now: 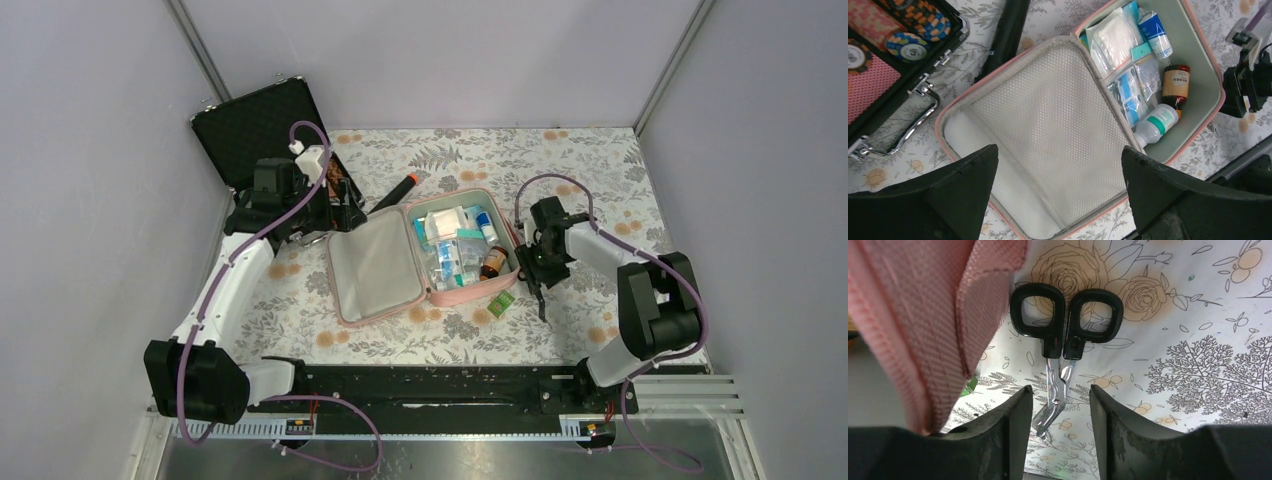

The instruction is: Organize the medicine kit

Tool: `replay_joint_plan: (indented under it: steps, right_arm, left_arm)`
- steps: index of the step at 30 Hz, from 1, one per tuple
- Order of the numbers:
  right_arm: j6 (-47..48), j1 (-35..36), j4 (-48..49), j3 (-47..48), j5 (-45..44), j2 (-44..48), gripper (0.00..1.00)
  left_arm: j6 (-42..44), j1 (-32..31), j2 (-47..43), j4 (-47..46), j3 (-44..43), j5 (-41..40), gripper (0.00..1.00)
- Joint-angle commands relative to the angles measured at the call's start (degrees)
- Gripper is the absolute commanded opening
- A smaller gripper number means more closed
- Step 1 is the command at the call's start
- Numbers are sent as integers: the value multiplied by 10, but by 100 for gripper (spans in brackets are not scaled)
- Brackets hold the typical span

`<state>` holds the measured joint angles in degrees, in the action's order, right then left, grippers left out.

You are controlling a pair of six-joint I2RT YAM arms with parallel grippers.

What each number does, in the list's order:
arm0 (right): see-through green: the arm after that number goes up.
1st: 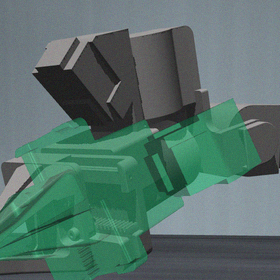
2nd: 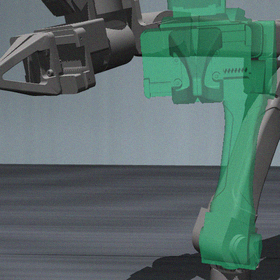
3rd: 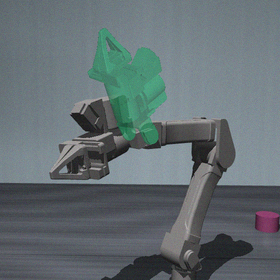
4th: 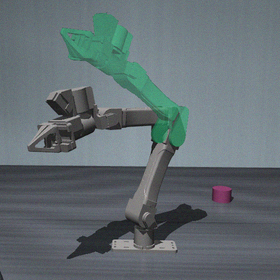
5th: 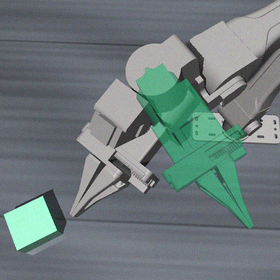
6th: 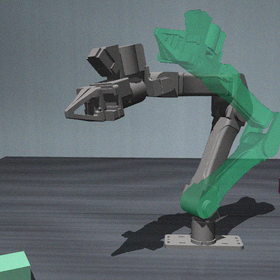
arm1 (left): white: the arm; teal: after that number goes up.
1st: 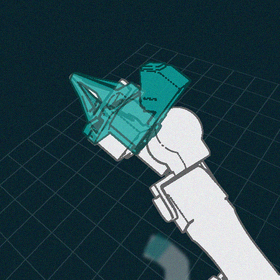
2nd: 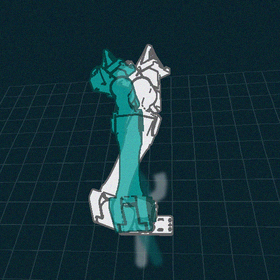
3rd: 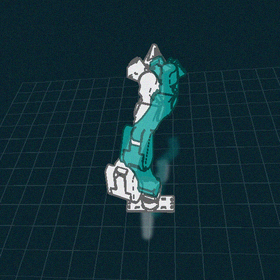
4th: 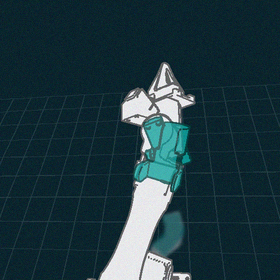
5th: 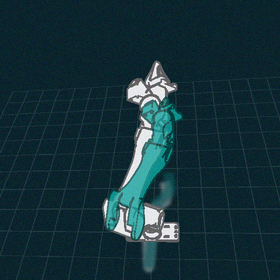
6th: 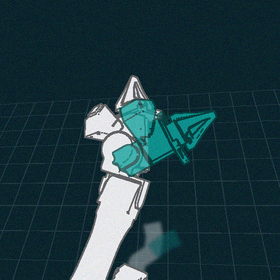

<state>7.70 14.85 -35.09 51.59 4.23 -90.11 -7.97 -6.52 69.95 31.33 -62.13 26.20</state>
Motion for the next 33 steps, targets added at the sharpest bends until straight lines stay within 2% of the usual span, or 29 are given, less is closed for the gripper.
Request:
replay_joint_plan:
  steps: [1, 10, 14, 18, 22, 26, 33]
  right_arm:
    - [19, 23, -25, 22, -39, -16, 53]
    - [48, 22, -45, 28, -46, -42, 45]
    - [73, 16, -47, 9, -27, -2, 43]
    - [139, 11, -23, -39, 19, 96, 49]
    - [205, 11, -10, -71, 56, 142, 55]
    - [228, 14, -9, -86, 83, 140, 57]
    - [263, 52, 28, -113, 24, 93, 66]
  left_arm:
    - [22, 0, -19, -16, -38, -32, 92]
    - [32, 1, -3, -14, -56, -42, 92]
    - [28, 1, 0, -14, -64, -39, 92]
    - [30, 1, 1, -10, -69, -44, 92]
    - [23, 1, 6, -12, -69, -44, 92]
    - [14, 2, 7, -15, -69, -44, 92]
    - [13, 1, 1, -15, -72, -52, 92]
